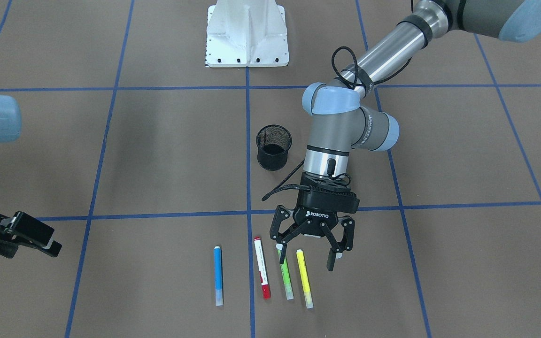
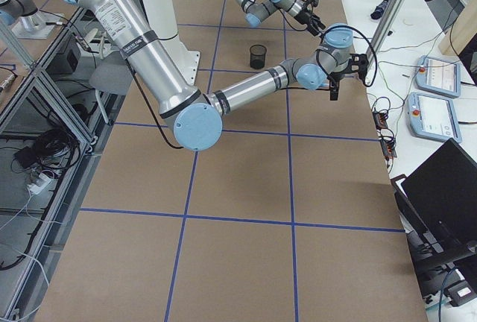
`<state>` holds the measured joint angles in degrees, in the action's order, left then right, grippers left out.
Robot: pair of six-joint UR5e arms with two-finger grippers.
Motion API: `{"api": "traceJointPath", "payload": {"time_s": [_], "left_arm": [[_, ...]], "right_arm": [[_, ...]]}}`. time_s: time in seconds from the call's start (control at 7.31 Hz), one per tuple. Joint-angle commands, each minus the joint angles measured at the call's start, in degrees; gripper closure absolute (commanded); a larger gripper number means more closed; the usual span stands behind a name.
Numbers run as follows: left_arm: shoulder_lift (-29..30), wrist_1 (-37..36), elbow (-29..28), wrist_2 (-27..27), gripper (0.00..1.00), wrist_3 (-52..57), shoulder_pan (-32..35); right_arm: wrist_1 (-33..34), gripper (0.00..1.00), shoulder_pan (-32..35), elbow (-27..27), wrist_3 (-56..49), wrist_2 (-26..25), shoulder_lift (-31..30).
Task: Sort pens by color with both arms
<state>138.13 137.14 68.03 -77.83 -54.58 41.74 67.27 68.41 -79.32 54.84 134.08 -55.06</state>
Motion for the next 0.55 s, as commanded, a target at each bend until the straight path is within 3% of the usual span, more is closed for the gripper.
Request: {"api": "traceJointPath", "payload": {"time_s": [0.0,0.27,0.41], "left_arm": [[-1.6,-26.9,13.2,-25.5,0.0,5.5,7.3],[-2.4,-35.4,15.5,-42.8,0.0,8.0,14.1],[-3.4,-41.6,15.4,-54.9,0.0,8.1,18.2]], "right_arm": [[4.3,0.0,0.8,-0.2,-0.5,2.1,-0.1],[10.4,0.0,5.0,-0.5,-6.8,7.9,-0.4],[11.9,0.0,5.9,-1.3,-13.2,8.0,-2.1]]}}
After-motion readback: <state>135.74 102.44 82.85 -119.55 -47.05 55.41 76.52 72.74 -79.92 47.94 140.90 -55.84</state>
